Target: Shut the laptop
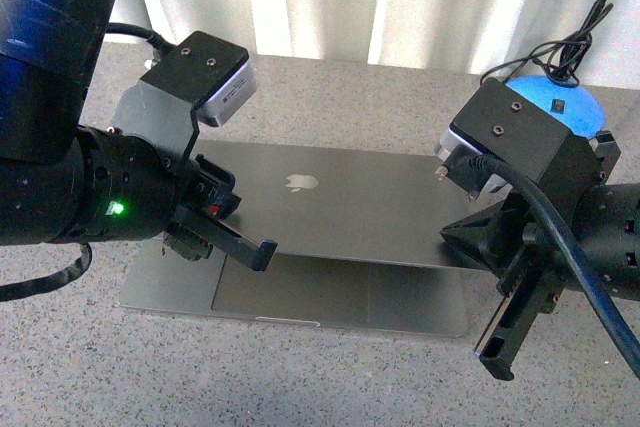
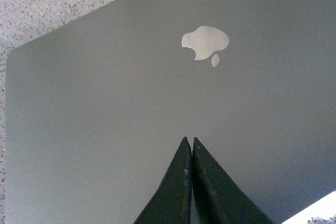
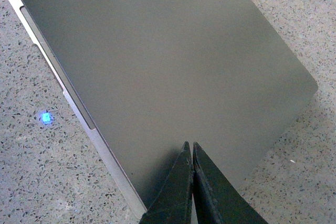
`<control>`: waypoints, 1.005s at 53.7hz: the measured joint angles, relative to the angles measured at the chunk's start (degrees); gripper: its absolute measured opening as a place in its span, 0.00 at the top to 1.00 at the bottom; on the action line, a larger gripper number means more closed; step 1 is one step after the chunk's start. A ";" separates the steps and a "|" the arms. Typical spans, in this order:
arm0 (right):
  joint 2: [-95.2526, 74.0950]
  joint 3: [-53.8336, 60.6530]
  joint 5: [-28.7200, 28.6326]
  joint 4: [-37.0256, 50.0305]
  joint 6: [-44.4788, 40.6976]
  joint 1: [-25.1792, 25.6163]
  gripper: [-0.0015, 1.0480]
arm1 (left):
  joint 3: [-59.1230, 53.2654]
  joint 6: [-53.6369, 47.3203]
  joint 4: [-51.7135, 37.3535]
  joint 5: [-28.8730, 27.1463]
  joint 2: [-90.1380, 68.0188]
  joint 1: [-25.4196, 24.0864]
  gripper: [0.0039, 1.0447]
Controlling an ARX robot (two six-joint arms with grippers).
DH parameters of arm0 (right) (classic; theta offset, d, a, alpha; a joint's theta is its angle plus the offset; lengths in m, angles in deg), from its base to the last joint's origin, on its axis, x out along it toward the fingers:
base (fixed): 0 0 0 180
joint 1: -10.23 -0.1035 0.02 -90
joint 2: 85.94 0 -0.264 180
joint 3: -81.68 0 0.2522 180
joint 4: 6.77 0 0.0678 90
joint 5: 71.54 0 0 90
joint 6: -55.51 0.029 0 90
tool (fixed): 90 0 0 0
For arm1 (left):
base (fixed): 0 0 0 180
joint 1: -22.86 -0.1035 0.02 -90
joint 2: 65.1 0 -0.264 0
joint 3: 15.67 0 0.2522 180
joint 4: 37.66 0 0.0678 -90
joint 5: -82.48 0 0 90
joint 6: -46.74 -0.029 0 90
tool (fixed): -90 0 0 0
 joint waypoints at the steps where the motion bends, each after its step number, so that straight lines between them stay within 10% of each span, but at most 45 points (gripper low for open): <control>1: -0.04 0.00 0.00 0.02 0.00 0.00 0.99 | -0.04 0.09 -0.04 0.07 -0.13 -0.02 0.97; 54: -4.48 0.85 0.20 2.49 1.51 -1.64 0.99 | -0.74 6.34 -3.48 2.69 -4.59 -1.29 0.97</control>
